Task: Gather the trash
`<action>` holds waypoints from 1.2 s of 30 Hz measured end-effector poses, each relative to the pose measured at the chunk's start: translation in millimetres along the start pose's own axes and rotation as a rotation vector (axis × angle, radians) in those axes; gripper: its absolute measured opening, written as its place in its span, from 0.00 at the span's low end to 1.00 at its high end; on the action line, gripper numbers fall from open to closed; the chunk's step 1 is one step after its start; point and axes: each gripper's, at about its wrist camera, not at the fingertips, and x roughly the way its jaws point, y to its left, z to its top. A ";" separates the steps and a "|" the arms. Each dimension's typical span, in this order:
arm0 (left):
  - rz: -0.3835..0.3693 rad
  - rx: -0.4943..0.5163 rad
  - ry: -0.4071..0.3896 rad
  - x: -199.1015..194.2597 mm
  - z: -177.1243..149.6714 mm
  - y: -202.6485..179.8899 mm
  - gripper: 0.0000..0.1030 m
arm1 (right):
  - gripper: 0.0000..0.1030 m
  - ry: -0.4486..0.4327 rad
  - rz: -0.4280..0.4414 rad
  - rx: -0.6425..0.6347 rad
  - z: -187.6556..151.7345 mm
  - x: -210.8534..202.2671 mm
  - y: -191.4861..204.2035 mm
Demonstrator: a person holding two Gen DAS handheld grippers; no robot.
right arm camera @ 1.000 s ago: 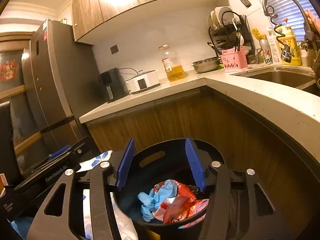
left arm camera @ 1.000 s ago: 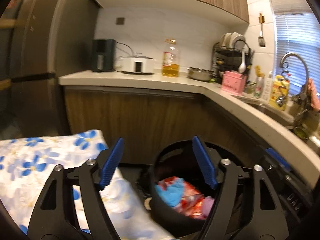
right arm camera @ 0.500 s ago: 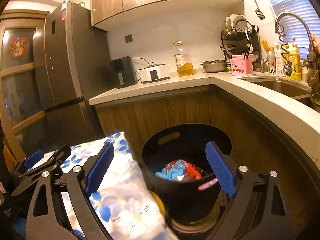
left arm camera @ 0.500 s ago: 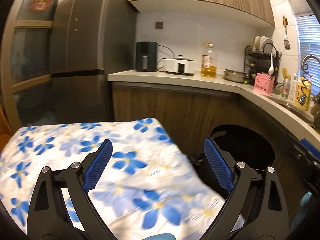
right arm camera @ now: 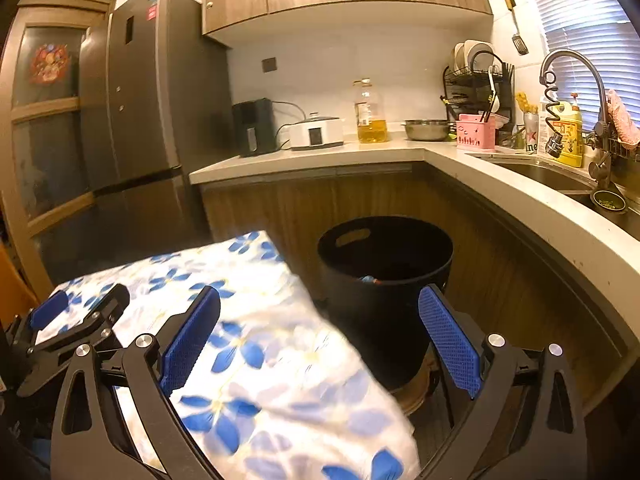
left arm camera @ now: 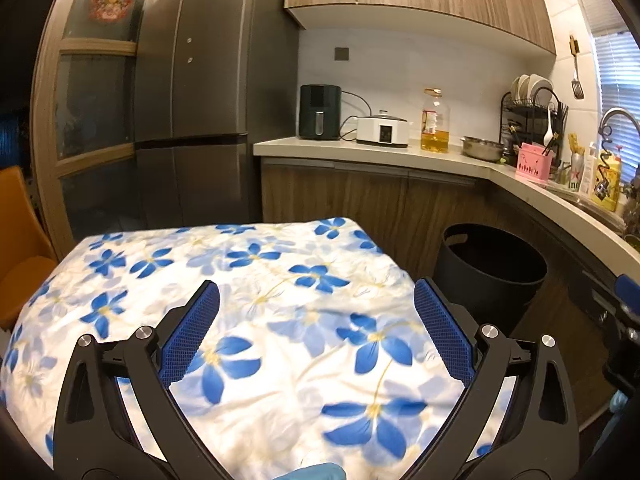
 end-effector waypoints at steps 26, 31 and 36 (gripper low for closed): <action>0.024 -0.023 -0.030 -93.7 -27.7 49.9 0.93 | 0.93 -0.046 0.021 -0.077 -29.4 -87.7 53.4; 0.024 -0.024 -0.045 -100.8 -26.1 50.2 0.93 | 0.93 -0.059 0.023 -0.077 -29.1 -94.8 54.6; 0.026 -0.029 -0.052 -103.3 -24.9 50.8 0.93 | 0.93 -0.061 0.026 -0.075 -29.2 -95.5 54.1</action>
